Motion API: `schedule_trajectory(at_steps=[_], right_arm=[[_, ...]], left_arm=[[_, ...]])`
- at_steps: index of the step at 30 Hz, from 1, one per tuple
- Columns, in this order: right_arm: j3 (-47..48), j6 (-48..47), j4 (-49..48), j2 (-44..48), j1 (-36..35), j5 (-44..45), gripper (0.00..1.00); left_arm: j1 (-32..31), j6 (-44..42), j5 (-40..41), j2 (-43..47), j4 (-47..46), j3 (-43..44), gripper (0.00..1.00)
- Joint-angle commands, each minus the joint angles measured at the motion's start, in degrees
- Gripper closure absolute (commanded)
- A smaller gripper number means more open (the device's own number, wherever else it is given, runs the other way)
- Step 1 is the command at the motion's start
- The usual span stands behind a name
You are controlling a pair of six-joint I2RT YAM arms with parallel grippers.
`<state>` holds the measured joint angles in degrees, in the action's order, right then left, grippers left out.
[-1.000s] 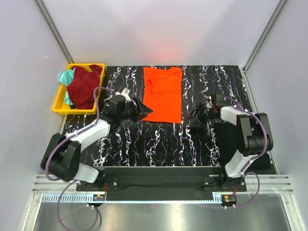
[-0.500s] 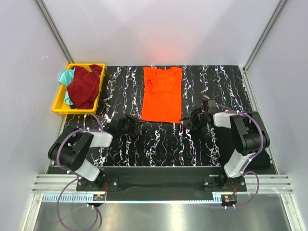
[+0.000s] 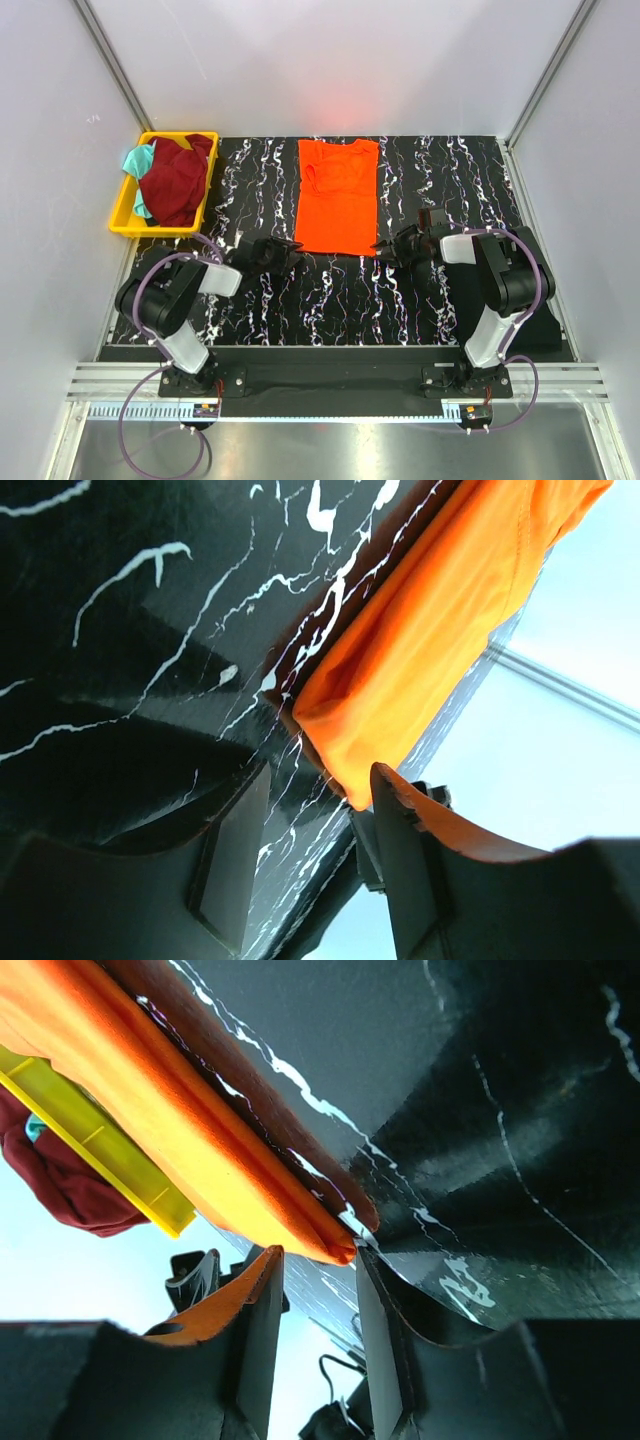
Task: Fold and stack the t-shirts
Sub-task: Fold the tshirt
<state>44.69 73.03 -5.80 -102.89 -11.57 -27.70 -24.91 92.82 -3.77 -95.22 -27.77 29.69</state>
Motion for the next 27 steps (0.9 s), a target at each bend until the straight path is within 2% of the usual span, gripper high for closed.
schedule_trajectory(at_steps=[1,7,11,14,15,17,20,21,22,24,25,27], right_arm=[[-1.1,1.3,0.2,-1.0,-0.9,4.2,0.58],[-1.9,1.3,0.2,-1.7,-1.0,4.4,0.59],[-1.8,1.0,0.1,-2.3,-1.0,4.3,0.62],[-1.3,0.6,0.1,-2.9,-1.0,4.4,0.67],[-1.2,0.5,0.2,-3.0,-1.0,4.3,0.68],[-0.7,0.2,0.2,-3.1,-1.0,4.3,0.71],[0.2,-1.1,0.4,-3.2,-1.0,4.5,0.79],[0.3,-1.1,0.4,-3.1,-0.9,4.5,0.85],[0.4,-1.6,0.4,-2.8,-1.0,4.5,0.87],[0.5,-2.5,1.0,-2.5,-0.9,4.8,0.92],[0.6,-3.8,1.1,-2.1,-1.0,4.9,0.99],[1.5,-6.1,2.8,-1.4,-1.0,4.8,1.00]], left_arm=[[0.2,1.1,3.0,-2.2,0.4,0.6,0.49],[0.6,2.0,3.1,-4.2,-0.5,0.8,0.50],[1.3,2.3,3.3,-5.1,-1.1,0.9,0.54],[1.8,2.7,3.3,-6.3,-3.0,0.9,0.61],[2.0,2.6,3.2,-6.7,-3.6,0.9,0.69],[2.7,2.0,2.6,-7.6,-4.8,1.5,0.75],[3.5,0.8,1.7,-8.2,-5.3,2.3,0.85],[3.6,0.3,1.3,-8.4,-5.6,2.6,0.88],[3.8,-0.3,0.4,-8.4,-5.5,3.0,0.97],[4.0,-2.4,-0.4,-8.3,-4.2,4.0,1.00],[4.2,-3.3,-1.4,-8.0,-3.6,4.3,1.00],[4.3,-5.5,-2.4,-7.1,-1.0,4.6,1.00]])
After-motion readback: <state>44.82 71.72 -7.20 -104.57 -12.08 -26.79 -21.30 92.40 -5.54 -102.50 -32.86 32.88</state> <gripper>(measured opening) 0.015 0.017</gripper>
